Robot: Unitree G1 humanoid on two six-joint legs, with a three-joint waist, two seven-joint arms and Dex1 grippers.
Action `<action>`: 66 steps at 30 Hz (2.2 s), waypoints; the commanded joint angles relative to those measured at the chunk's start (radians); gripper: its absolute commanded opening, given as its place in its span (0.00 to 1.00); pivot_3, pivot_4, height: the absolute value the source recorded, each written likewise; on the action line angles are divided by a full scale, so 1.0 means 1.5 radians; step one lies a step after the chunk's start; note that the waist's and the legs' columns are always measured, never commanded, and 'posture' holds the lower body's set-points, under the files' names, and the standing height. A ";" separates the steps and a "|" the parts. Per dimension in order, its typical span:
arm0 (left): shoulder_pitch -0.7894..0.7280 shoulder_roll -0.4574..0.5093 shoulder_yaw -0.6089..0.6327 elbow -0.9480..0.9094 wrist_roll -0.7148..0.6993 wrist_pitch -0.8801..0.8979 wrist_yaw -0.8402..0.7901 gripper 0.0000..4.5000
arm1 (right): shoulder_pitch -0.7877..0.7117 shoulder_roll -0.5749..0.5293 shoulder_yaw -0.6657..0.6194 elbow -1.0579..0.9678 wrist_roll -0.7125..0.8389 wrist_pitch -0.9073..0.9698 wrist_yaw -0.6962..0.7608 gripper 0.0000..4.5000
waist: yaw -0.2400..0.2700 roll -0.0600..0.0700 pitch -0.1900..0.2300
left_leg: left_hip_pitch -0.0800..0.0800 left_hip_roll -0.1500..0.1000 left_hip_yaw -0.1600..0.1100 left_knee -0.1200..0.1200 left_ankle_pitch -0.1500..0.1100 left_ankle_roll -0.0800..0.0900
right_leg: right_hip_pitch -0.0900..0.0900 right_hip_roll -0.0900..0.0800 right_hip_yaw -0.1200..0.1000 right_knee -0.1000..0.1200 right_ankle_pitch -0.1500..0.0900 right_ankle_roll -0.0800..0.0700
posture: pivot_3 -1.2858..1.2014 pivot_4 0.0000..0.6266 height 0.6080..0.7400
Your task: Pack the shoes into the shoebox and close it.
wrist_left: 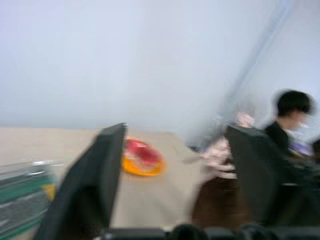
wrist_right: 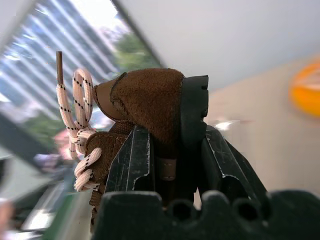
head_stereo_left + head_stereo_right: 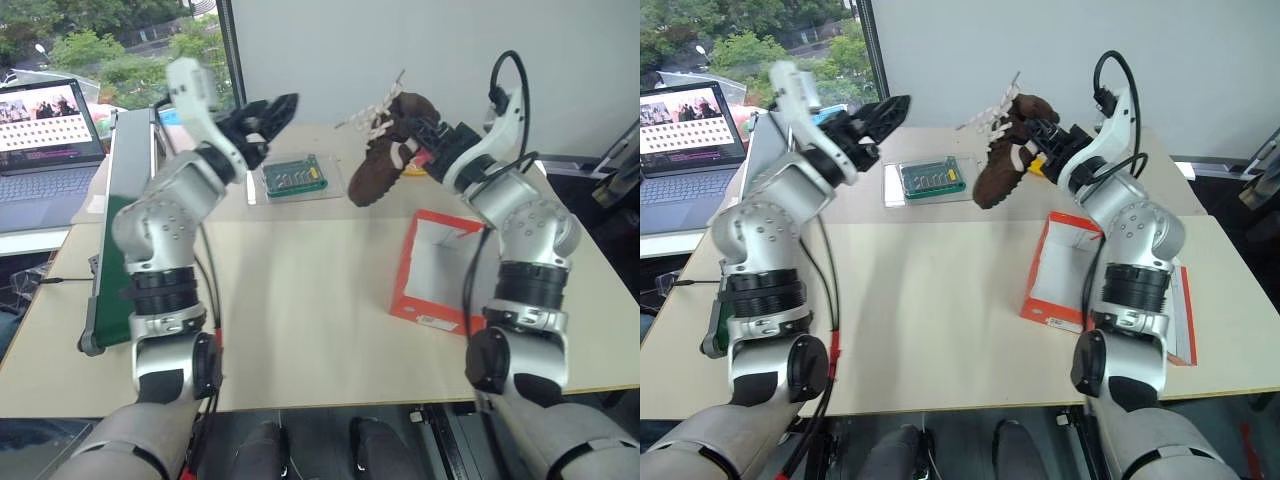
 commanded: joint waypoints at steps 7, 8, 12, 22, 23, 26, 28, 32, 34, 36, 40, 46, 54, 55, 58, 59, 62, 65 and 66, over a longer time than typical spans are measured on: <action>0.059 0.060 -0.061 -0.054 0.041 -0.012 -0.023 0.99 | -0.150 -0.176 0.118 0.042 -0.099 0.240 0.005 0.18 | 0.005 0.000 0.000 | -0.001 0.000 0.002 0.000 0.000 0.000 | 0.000 0.000 -0.001 -0.002 0.000 0.000 | 0.52 0.24 1.00; 0.071 0.055 -0.066 -0.062 0.042 -0.010 -0.020 0.99 | -0.161 -0.191 0.125 0.055 -0.101 0.271 0.018 0.18 | 0.004 0.000 0.000 | -0.001 0.000 0.002 0.000 0.000 0.000 | 0.000 0.000 -0.001 -0.002 0.000 0.000 | 0.52 0.24 1.00; 0.105 0.036 -0.076 -0.091 0.041 -0.004 -0.007 0.99 | -0.168 -0.237 0.151 0.096 -0.122 0.315 0.070 0.18 | 0.004 0.000 0.000 | -0.001 0.000 0.001 0.000 -0.001 0.001 | 0.000 0.000 0.000 -0.002 0.000 0.000 | 0.52 0.24 1.00; 0.164 0.027 -0.086 -0.108 0.052 -0.006 0.009 0.99 | -0.056 -0.283 0.177 0.178 -0.190 0.288 0.138 0.18 | 0.004 0.000 0.000 | 0.000 -0.001 0.002 0.000 -0.001 0.001 | 0.002 0.000 0.000 -0.002 0.000 0.001 | 0.52 0.24 1.00; 0.168 0.027 -0.086 -0.114 0.051 -0.004 0.010 0.99 | -0.048 -0.285 0.180 0.174 -0.192 0.292 0.145 0.18 | 0.004 0.000 0.000 | 0.000 -0.001 0.002 0.000 -0.001 0.001 | 0.001 0.000 0.000 -0.002 0.000 0.001 | 0.52 0.24 1.00; 0.175 0.027 -0.085 -0.121 0.049 -0.002 0.014 0.99 | -0.023 -0.296 0.196 0.173 -0.209 0.280 0.166 0.18 | 0.003 0.001 0.000 | -0.001 -0.001 0.001 0.000 -0.001 0.001 | 0.000 0.000 0.001 -0.002 0.000 0.001 | 0.52 0.24 1.00; 0.180 0.026 -0.084 -0.128 0.048 0.000 0.017 0.99 | -0.010 -0.302 0.202 0.176 -0.219 0.273 0.178 0.18 | 0.002 0.001 0.000 | -0.001 -0.001 0.001 0.000 0.000 0.001 | 0.000 0.000 0.001 -0.002 0.000 0.001 | 0.52 0.24 1.00; 0.186 0.025 -0.085 -0.135 0.048 0.002 0.022 0.99 | 0.013 -0.313 0.218 0.188 -0.241 0.254 0.201 0.18 | 0.003 0.001 0.000 | 0.000 -0.001 0.001 0.000 -0.001 0.001 | 0.001 0.000 0.001 -0.003 0.000 0.001 | 0.52 0.24 1.00; 0.185 0.024 -0.084 -0.135 0.047 0.003 0.023 0.99 | 0.023 -0.315 0.225 0.193 -0.252 0.244 0.211 0.18 | 0.003 0.001 0.000 | 0.001 -0.001 0.001 0.000 -0.001 0.001 | 0.002 0.000 0.001 -0.003 0.000 0.001 | 0.52 0.24 1.00; 0.185 0.024 -0.085 -0.134 0.047 0.003 0.024 0.99 | 0.032 -0.315 0.229 0.194 -0.260 0.237 0.219 0.18 | 0.003 0.001 0.000 | 0.000 -0.001 0.001 0.000 -0.001 0.001 | 0.001 0.000 0.001 -0.003 0.000 0.001 | 0.52 0.24 1.00; 0.182 0.023 -0.087 -0.126 0.048 0.001 0.025 0.99 | 0.050 -0.304 0.231 0.202 -0.274 0.213 0.229 0.18 | 0.003 0.001 0.000 | 0.000 -0.001 0.001 0.000 -0.001 0.001 | 0.001 0.000 0.001 -0.002 0.000 0.001 | 0.52 0.24 1.00; 0.174 0.023 -0.091 -0.116 0.052 -0.003 0.021 0.99 | 0.074 -0.286 0.233 0.218 -0.295 0.160 0.228 0.18 | 0.003 0.001 0.000 | 0.001 -0.001 0.001 0.001 -0.001 0.001 | 0.002 0.000 0.001 -0.003 0.001 0.001 | 0.52 0.24 1.00; 0.137 0.049 -0.100 -0.066 0.075 -0.028 -0.013 0.99 | 0.103 -0.251 0.223 0.235 -0.309 0.113 0.224 0.18 | 0.003 0.000 0.000 | 0.002 -0.001 0.001 0.001 0.000 0.001 | 0.003 0.000 0.000 -0.003 0.001 0.001 | 0.52 0.24 1.00; 0.134 0.050 -0.101 -0.063 0.076 -0.029 -0.016 0.99 | 0.107 -0.248 0.222 0.238 -0.310 0.109 0.224 0.18 | 0.003 0.000 0.000 | 0.002 -0.001 0.002 0.001 0.000 0.001 | 0.004 0.000 0.000 -0.003 0.001 0.001 | 0.52 0.24 1.00; 0.130 0.050 -0.104 -0.059 0.080 -0.032 -0.021 0.99 | 0.111 -0.239 0.210 0.257 -0.310 0.109 0.219 0.18 | 0.002 -0.001 0.000 | 0.002 -0.001 0.001 0.001 0.000 0.001 | 0.004 0.000 0.000 -0.003 0.001 0.001 | 0.52 0.24 1.00; 0.130 0.050 -0.106 -0.059 0.081 -0.032 -0.022 0.99 | 0.111 -0.236 0.204 0.268 -0.311 0.106 0.215 0.18 | 0.002 -0.001 -0.001 | 0.002 -0.001 0.001 0.001 0.000 0.001 | 0.004 0.000 0.000 -0.003 0.001 0.001 | 0.52 0.24 1.00; 0.131 0.050 -0.110 -0.060 0.082 -0.032 -0.025 0.99 | 0.113 -0.231 0.198 0.286 -0.316 0.096 0.210 0.18 | 0.003 -0.002 -0.001 | 0.003 -0.001 0.001 0.001 0.000 0.001 | 0.005 0.000 0.000 -0.003 0.001 0.001 | 0.52 0.24 1.00; 0.134 0.052 -0.112 -0.062 0.084 -0.030 -0.027 1.00 | 0.109 -0.228 0.194 0.291 -0.319 0.092 0.206 0.51 | 0.003 -0.002 -0.001 | 0.003 -0.001 0.001 0.001 0.000 0.001 | 0.005 0.000 0.000 -0.003 0.001 0.001 | 0.52 0.24 1.00; 0.135 0.052 -0.112 -0.063 0.084 -0.029 -0.027 1.00 | 0.107 -0.228 0.192 0.289 -0.320 0.092 0.204 0.57 | 0.005 -0.002 -0.001 | 0.003 -0.001 0.001 0.001 0.000 0.001 | 0.005 0.000 0.000 -0.003 0.001 0.001 | 0.52 0.24 1.00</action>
